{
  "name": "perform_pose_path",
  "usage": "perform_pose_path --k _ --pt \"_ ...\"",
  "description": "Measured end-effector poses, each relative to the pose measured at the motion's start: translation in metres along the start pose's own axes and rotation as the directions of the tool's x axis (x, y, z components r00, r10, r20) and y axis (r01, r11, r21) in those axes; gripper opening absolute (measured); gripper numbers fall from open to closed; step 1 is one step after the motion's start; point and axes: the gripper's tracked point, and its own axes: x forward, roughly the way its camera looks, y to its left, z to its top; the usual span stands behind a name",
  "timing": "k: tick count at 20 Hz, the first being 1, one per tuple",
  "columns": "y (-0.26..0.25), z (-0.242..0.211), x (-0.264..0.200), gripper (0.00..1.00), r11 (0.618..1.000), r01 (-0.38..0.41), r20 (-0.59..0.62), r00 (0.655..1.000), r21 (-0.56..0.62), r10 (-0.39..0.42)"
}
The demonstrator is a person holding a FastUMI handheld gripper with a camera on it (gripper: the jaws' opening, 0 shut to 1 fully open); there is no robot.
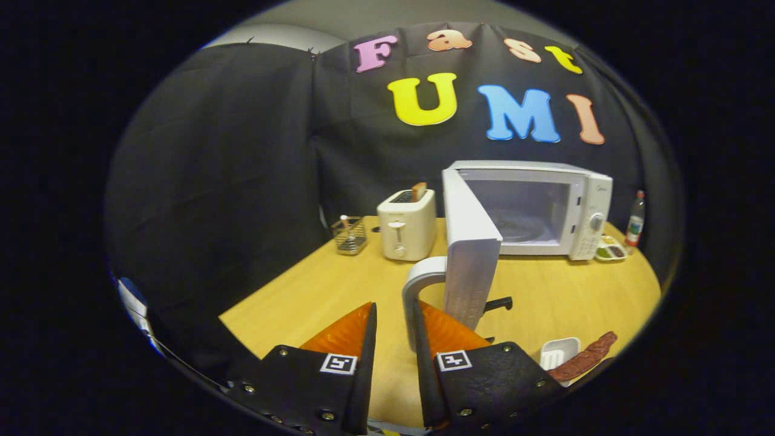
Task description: Open the microwave, put the food inside, and close the microwave door.
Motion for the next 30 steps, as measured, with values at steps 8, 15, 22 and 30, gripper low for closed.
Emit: perform_pose_path --k 8,15,22,30 --pt "-0.055 0.032 -0.059 0.99 0.994 0.076 0.116 0.991 -0.078 -0.067" --pt "-0.161 0.019 -0.091 0.99 0.964 0.265 0.086 0.960 0.022 -0.266" --pt "-0.245 -0.023 -0.112 1.00 0.896 0.420 -0.010 0.906 0.143 -0.423" --pt "-0.268 -0.089 -0.107 1.00 0.848 0.438 -0.170 0.899 0.297 -0.404"
